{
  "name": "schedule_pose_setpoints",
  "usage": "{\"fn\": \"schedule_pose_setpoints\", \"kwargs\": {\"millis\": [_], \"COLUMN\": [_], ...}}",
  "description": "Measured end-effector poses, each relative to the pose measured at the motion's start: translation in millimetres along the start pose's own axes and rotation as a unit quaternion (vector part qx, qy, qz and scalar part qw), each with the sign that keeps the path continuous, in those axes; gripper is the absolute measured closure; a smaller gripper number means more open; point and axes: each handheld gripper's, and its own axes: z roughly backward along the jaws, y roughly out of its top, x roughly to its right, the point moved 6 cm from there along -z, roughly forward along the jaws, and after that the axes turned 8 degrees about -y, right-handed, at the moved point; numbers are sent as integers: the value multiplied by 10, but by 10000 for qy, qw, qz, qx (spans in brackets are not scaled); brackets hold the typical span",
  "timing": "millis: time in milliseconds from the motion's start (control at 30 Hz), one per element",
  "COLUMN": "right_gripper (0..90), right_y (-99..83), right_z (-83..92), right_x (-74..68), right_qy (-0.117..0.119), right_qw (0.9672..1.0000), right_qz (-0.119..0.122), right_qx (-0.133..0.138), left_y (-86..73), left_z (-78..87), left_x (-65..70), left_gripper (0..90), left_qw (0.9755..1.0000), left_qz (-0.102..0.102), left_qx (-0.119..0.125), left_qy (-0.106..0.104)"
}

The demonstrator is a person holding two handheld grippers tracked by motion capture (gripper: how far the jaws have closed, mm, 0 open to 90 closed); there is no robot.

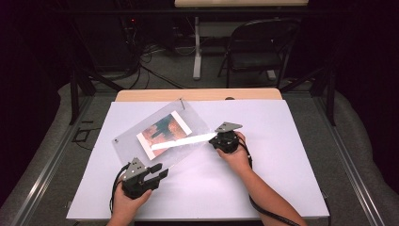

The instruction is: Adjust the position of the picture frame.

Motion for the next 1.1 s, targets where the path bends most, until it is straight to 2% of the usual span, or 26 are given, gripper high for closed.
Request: {"fn": "schedule_pose_setpoints", "kwargs": {"millis": [67, 233, 500, 700, 833, 1000, 1100], "right_gripper": [815, 823, 830, 833, 835, 844, 847], "right_y": [3, 15, 44, 73, 113, 148, 157], "right_z": [3, 9, 42, 104, 166, 227, 257], "right_x": [-5, -12, -21, -52, -77, -110, -132], "right_qy": [-27, -47, 10, 40, 82, 94, 104], "right_qw": [9999, 9998, 9993, 9993, 9993, 9987, 9985], "right_qz": [97, 164, 341, 378, 362, 493, 534], "right_qx": [-21, -59, -124, -72, 12, 85, 103], "left_y": [-1, -1, -8, -27, -45, -64, -72], "left_z": [0, -6, -15, -32, -58, -77, -69], "left_x": [3, 8, 6, -1, 3, -12, -27], "left_gripper": [633, 637, 655, 726, 785, 847, 884], "left_qw": [10000, 10000, 10000, 9997, 9991, 9981, 9974], "left_qz": [5, 0, 50, 114, 163, 240, 334], "left_qx": [-19, -39, -78, -215, -395, -574, -641], "left_qy": [0, -10, -27, -35, -63, 23, -9]}}
